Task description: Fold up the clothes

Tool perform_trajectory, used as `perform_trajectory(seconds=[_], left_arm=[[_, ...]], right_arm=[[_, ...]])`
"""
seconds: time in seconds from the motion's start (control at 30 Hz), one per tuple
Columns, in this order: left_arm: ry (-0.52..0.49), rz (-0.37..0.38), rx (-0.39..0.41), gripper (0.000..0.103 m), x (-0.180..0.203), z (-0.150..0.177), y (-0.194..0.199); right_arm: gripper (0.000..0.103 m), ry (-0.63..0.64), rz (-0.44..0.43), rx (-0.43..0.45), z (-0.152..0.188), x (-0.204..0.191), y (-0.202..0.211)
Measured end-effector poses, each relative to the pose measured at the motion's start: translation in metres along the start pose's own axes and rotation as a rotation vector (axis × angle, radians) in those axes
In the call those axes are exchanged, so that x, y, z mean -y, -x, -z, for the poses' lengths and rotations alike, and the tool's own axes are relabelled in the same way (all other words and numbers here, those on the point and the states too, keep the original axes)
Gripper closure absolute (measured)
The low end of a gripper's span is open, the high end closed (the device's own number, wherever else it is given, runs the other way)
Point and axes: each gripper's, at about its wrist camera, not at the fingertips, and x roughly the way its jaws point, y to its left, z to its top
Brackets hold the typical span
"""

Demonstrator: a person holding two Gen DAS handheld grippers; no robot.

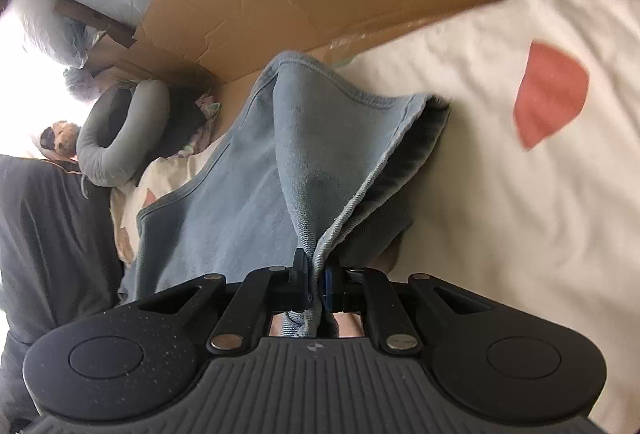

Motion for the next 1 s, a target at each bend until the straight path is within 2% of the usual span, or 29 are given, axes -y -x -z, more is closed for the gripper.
perform_trajectory(seconds=[0.13,0.27,0.47,0.63,1.0], left_arm=[[0.030,-0.005,0.004,0.027,-0.005,-0.006,-0.001],[0.021,-0.010,0.004,0.027,-0.004,-0.009,-0.007],[-0.037,-0.013,-0.037,0.027,0.002,-0.023,-0.031],[-0.059,-0.026,-0.045,0.027,0.007,-0.032,-0.044],[-0.113,-0.052,-0.050,0.024,0.017,-0.044,-0.061]], right_arm=[[0.098,0.045,0.039,0.016,-0.015,0.001,0.014],[0.098,0.086,0.073,0.081,-0.039,0.001,0.038],[0.098,0.127,0.146,0.180,-0.073,0.008,0.070],[0.098,0.150,0.178,0.239,-0.085,0.010,0.086],[0.098,0.182,0.222,0.302,-0.109,0.012,0.119]])
